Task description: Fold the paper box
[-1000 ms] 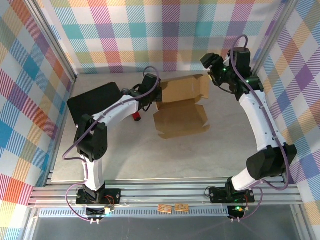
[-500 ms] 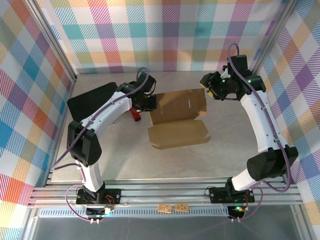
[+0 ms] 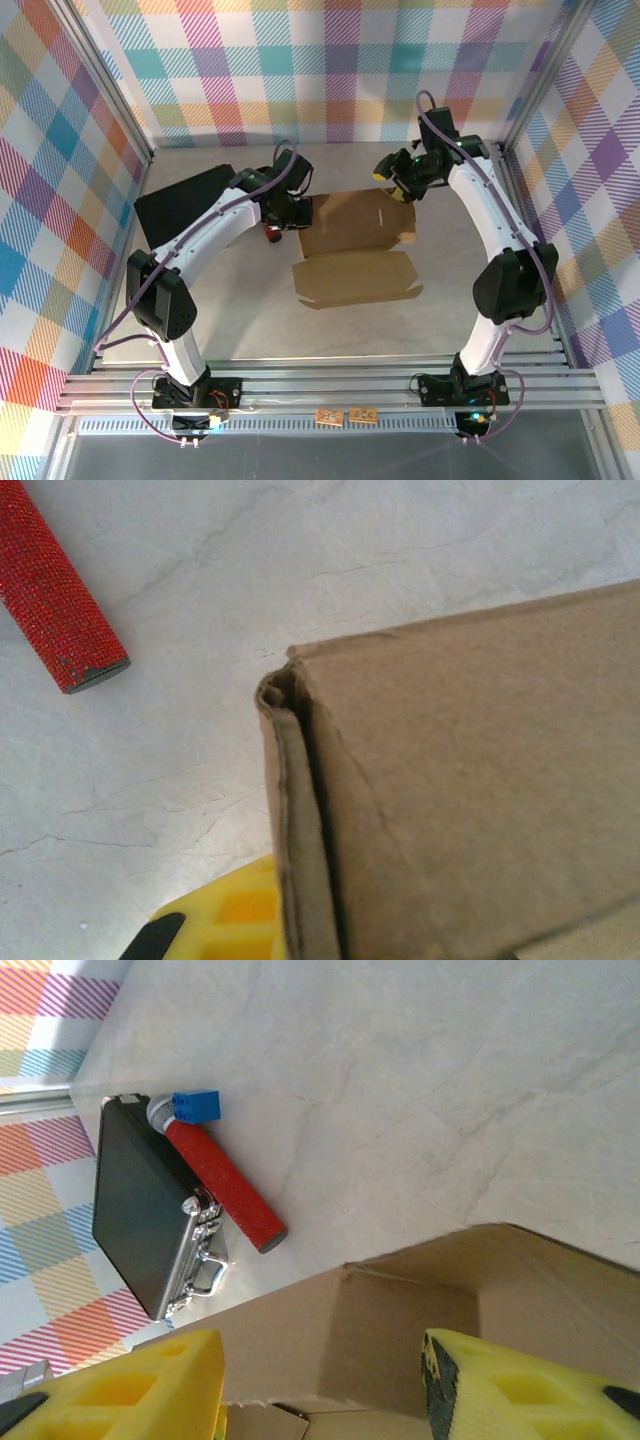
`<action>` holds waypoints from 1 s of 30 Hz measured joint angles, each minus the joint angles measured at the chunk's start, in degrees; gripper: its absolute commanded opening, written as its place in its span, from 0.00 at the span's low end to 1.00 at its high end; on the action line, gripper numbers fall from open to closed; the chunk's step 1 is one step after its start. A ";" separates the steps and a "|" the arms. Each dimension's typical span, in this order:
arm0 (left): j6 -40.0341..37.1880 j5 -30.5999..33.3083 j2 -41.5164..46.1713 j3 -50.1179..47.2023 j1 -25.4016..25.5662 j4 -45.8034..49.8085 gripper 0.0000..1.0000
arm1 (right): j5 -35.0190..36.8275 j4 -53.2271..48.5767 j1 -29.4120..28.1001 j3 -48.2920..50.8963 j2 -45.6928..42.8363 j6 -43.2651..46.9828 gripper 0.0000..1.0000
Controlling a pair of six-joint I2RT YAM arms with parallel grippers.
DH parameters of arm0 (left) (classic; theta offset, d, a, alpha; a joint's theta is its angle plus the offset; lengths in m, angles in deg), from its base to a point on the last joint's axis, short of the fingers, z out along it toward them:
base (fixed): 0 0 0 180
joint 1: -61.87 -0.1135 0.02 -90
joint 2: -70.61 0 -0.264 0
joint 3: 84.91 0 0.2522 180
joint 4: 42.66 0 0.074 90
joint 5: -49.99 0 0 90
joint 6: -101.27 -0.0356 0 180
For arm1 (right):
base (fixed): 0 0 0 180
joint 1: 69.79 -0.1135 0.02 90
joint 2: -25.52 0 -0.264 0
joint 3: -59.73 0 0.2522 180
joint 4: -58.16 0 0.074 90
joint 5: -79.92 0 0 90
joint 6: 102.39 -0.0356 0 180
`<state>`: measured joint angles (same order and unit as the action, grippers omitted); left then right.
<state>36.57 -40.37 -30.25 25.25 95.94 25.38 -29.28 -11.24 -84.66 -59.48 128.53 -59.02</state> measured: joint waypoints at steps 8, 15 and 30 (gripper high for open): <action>-0.02 0.92 0.02 -0.28 0.70 -0.22 0.00 | -1.25 -1.53 -0.85 0.00 0.79 -0.04 0.51; -0.07 1.40 0.02 -0.26 0.87 -0.42 0.00 | -1.99 -0.68 -0.85 3.21 -0.13 -2.69 0.34; -0.63 3.32 0.50 -0.26 1.44 -1.05 0.00 | -2.01 6.05 -0.35 6.47 -3.04 -13.27 0.59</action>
<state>35.94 -37.05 -29.75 24.99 97.38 24.33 -31.29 -5.18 -85.01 -53.01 125.49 -72.29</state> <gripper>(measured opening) 0.069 0.463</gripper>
